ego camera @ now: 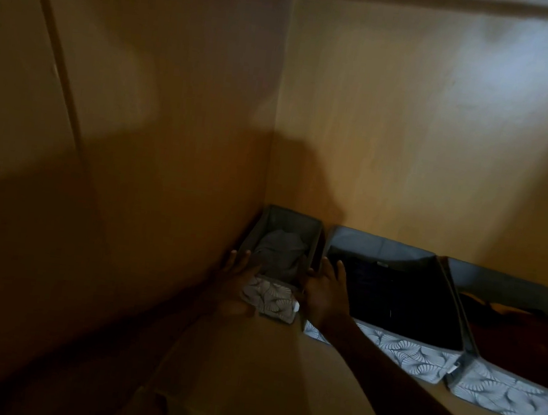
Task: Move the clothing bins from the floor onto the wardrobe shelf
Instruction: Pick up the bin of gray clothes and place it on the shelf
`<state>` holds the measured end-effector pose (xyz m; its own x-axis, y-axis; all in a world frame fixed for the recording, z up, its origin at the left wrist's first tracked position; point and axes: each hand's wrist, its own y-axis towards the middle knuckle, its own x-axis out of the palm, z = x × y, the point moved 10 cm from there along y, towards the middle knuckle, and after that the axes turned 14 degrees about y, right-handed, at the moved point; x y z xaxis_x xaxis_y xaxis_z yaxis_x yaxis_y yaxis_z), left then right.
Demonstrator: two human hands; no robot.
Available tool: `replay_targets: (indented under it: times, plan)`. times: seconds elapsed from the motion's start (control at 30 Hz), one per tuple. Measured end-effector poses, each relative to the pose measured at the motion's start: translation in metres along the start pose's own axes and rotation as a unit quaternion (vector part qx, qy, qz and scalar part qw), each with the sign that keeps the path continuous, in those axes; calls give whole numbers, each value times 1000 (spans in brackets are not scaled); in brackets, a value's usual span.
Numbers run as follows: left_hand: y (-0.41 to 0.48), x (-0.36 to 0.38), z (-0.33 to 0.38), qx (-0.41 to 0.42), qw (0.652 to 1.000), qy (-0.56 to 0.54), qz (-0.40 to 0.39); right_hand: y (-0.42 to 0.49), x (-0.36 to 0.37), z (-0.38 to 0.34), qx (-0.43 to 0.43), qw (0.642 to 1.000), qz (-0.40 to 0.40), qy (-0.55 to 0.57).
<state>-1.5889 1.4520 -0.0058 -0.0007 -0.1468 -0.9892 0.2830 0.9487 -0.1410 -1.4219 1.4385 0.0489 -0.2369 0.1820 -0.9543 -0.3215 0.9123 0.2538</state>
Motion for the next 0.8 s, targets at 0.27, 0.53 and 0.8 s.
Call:
replay_targets:
  times: [0.27, 0.53, 0.8]
  plan:
    - [-66, -9, -21, -167, 817, -510, 212, -46, -25, -13, -17, 938, 157, 307]
    - [-173, 52, 4, -179, 756, -591, 219, -132, 34, -44, 82, 880, 54, 465]
    - [-302, 132, 34, -267, 762, -562, 177, -233, 80, -90, 108, 822, -56, 556]
